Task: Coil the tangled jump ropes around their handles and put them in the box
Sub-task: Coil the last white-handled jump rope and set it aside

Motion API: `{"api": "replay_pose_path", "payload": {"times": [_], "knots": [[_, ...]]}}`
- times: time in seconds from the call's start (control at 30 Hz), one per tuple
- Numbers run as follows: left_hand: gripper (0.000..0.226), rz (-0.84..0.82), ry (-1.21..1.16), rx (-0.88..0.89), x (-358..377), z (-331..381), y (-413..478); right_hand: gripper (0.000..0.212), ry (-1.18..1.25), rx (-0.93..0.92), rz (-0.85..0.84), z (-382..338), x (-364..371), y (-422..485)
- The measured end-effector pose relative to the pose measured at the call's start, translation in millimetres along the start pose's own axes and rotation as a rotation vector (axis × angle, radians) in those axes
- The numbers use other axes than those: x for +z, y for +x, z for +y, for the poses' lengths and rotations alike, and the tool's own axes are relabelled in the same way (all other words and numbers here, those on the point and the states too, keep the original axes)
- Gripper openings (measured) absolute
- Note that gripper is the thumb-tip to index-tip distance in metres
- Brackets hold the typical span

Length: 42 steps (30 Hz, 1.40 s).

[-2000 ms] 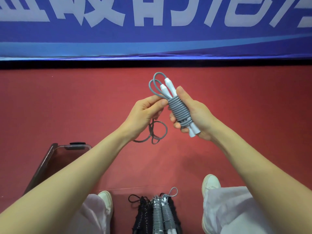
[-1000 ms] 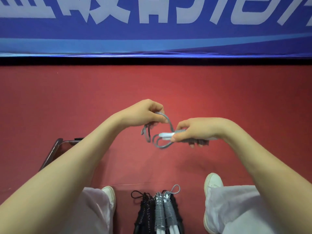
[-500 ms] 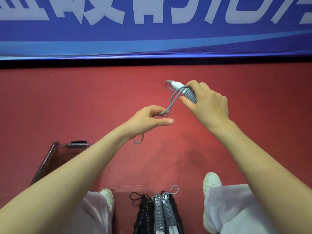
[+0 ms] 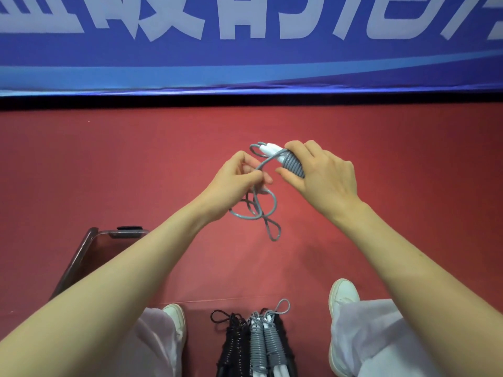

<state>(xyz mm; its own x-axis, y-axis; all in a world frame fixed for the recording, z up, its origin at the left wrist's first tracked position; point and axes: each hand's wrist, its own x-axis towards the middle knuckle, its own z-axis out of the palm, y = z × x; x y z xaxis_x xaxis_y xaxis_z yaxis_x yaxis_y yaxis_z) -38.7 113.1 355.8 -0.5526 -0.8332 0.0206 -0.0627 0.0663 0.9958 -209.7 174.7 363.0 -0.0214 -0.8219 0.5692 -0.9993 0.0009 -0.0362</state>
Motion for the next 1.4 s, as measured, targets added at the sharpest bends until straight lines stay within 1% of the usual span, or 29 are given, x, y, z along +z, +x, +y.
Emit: {"api": "replay_pose_path", "payload": {"times": [0.1,0.13,0.17,0.23,0.27,0.3,0.37,0.43,0.53,0.57,0.63,0.67,0.73,0.77,0.83,0.9,0.93,0.97,1.03,1.13,1.23,1.3,1.4], "knots": [[0.014,-0.020,-0.244,-0.079,5,5,2,0.045,-0.002,0.105,-0.047,3,-3,3],[0.011,-0.044,-0.320,-0.115,5,9,3,0.045,0.003,0.118,-0.061,2,-5,3],[0.015,-0.090,-0.374,-0.165,5,11,4,0.045,0.021,0.132,-0.073,1,-5,3],[0.036,-0.191,-0.404,-0.273,4,12,3,0.042,0.091,0.181,-0.097,-2,-5,4],[0.041,-0.227,-0.377,-0.299,4,10,2,0.040,0.148,0.217,-0.103,-4,-7,4],[0.040,-0.249,-0.338,-0.303,4,7,2,0.037,0.219,0.250,-0.107,-3,-7,6],[0.033,-0.238,-0.280,-0.272,4,4,2,0.032,0.422,0.292,-0.141,0,-9,7],[0.026,-0.169,-0.260,-0.219,-1,3,4,0.032,0.731,0.316,-0.213,4,-10,8],[0.016,-0.121,-0.154,-0.156,-8,4,4,0.046,1.175,0.357,-0.338,2,-11,7],[0.013,-0.121,-0.133,-0.142,-7,4,4,0.051,1.269,0.380,-0.370,0,-11,8],[0.011,-0.102,-0.125,-0.110,-4,5,4,0.061,1.370,0.422,-0.399,-4,-11,9],[0.010,-0.079,-0.122,-0.079,-3,6,4,0.064,1.395,0.435,-0.403,-6,-11,9],[0.010,-0.030,-0.083,0.011,-4,6,5,0.062,1.405,0.441,-0.412,-9,-10,9],[0.008,-0.015,-0.054,0.041,-5,6,5,0.058,1.399,0.434,-0.420,-9,-10,10],[0.005,-0.023,-0.003,0.040,-9,6,3,0.046,1.387,0.432,-0.437,-10,-12,10],[0.027,-0.068,0.102,0.007,-14,3,1,0.038,1.422,0.442,-0.453,-10,-16,10],[0.034,-0.116,0.152,-0.014,-16,2,0,0.036,1.446,0.454,-0.463,-9,-18,10],[0.035,-0.174,0.157,-0.034,-17,1,-1,0.035,1.474,0.471,-0.473,-7,-20,11],[0.030,-0.267,0.059,-0.065,-21,1,-3,0.036,1.554,0.522,-0.502,-4,-24,12],[0.030,-0.311,-0.046,-0.066,-31,2,-2,0.040,1.682,0.548,-0.558,3,-29,14],[0.026,-0.297,-0.004,-0.083,-38,-1,0,0.041,1.727,0.457,-0.701,7,-37,10],[0.018,-0.277,0.022,-0.114,-39,-3,0,0.043,1.663,0.388,-0.824,4,-39,7],[0.011,-0.222,0.116,-0.105,-35,-3,2,0.052,1.376,0.323,-0.984,-5,-34,2]]}}
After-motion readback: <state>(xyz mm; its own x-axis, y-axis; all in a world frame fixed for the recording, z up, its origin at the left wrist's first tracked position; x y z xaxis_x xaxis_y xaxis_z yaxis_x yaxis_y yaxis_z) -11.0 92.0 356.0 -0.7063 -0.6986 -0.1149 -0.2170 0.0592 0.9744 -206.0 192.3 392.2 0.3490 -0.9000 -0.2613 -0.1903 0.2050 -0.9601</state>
